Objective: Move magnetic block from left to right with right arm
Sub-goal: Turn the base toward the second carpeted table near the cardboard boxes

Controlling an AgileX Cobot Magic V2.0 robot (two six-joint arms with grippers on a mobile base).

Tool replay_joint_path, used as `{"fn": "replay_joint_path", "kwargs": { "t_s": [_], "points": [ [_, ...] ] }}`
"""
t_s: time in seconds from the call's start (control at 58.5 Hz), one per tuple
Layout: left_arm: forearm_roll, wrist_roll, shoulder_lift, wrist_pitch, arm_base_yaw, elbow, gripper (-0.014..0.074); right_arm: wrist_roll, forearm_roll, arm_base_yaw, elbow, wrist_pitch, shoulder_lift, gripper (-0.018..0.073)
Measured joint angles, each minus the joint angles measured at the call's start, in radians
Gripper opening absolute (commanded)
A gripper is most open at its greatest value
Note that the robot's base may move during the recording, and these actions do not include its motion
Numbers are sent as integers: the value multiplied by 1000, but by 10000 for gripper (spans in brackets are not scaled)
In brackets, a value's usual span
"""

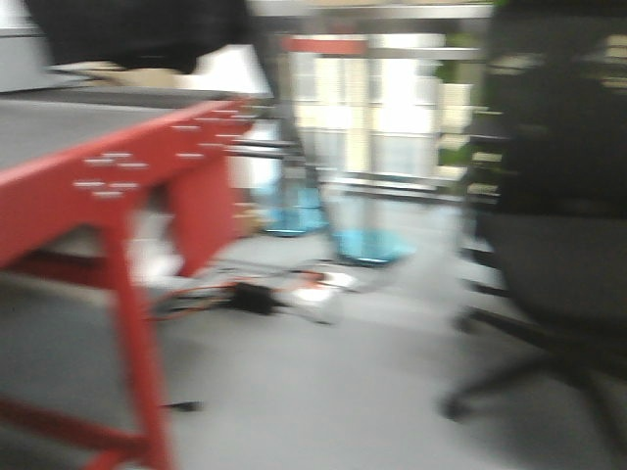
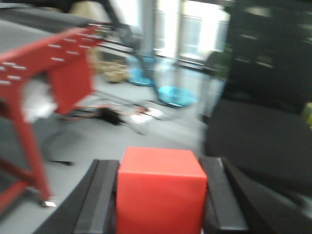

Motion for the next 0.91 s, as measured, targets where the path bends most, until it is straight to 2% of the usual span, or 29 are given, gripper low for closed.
{"fn": "replay_joint_path", "kwargs": {
  "t_s": [0.905],
  "points": [
    [0,0,0,0,0,0,-126,0,0,0,0,0,0,222]
  ]
}}
